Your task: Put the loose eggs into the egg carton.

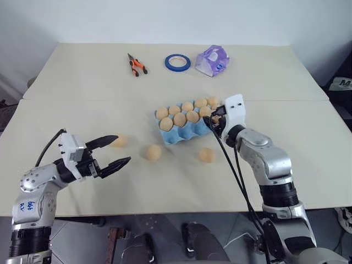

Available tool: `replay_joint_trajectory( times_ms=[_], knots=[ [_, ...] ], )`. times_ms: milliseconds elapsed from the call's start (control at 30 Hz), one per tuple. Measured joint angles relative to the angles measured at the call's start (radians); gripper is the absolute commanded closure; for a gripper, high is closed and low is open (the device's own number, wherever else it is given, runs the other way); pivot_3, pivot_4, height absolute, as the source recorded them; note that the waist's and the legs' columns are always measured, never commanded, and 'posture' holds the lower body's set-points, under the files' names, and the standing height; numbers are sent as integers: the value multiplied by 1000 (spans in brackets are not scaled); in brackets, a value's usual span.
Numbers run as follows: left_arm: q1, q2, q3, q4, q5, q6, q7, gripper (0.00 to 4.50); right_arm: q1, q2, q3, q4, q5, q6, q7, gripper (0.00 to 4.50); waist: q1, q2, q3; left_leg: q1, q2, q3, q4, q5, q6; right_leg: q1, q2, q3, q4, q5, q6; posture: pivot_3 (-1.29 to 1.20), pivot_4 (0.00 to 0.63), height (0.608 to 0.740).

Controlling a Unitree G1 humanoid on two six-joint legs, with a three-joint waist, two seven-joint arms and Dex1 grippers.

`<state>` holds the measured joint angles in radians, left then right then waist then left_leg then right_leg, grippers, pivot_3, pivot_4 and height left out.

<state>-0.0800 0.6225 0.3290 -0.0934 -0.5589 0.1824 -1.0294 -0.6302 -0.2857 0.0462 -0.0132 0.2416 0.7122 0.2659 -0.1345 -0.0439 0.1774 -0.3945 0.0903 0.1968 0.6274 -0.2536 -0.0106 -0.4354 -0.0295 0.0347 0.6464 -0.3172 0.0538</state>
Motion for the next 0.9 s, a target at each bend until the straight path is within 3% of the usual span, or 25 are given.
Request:
replay_joint_trajectory(
  times_ms=[67,100,300,500,667,800,900],
  knots=[
    [20,0,13,-19,-5,3,14,0,-6,0,9,20,-9,-14,12,2860,-1,0,0,-1,0,1,0,0,0,-2,0,0,0,0,0,0,150,740],
    [26,0,17,-21,-6,4,22,0,-8,0,16,28,-14,-19,20,2164,-1,0,0,-2,0,1,0,0,0,-3,1,1,1,0,0,0,150,740],
    [52,-3,24,-53,-26,5,44,0,-5,2,32,58,-47,-65,49,73,-4,0,0,-5,1,2,2,1,-1,-8,1,2,5,0,0,0,150,740],
    [40,-3,18,-52,-27,6,51,0,0,-4,27,38,-51,-79,66,73,-4,0,0,-5,1,2,2,2,-2,-9,1,2,6,0,0,0,150,740],
    [-2,-7,1,-46,-27,7,49,0,38,-57,3,-107,-22,-76,119,73,0,0,0,-6,1,2,2,2,-2,-9,1,2,6,0,0,0,150,740],
    [-43,-19,-31,-22,-26,7,44,0,151,-130,-99,-269,68,-46,189,73,14,0,0,-6,1,1,2,1,-2,-9,2,1,5,0,0,0,150,740],
    [-67,-20,-42,0,-26,7,37,0,349,-231,-191,-385,151,-81,317,73,30,0,0,-7,1,1,1,1,-2,-9,3,1,3,0,0,0,150,740]
  ],
)
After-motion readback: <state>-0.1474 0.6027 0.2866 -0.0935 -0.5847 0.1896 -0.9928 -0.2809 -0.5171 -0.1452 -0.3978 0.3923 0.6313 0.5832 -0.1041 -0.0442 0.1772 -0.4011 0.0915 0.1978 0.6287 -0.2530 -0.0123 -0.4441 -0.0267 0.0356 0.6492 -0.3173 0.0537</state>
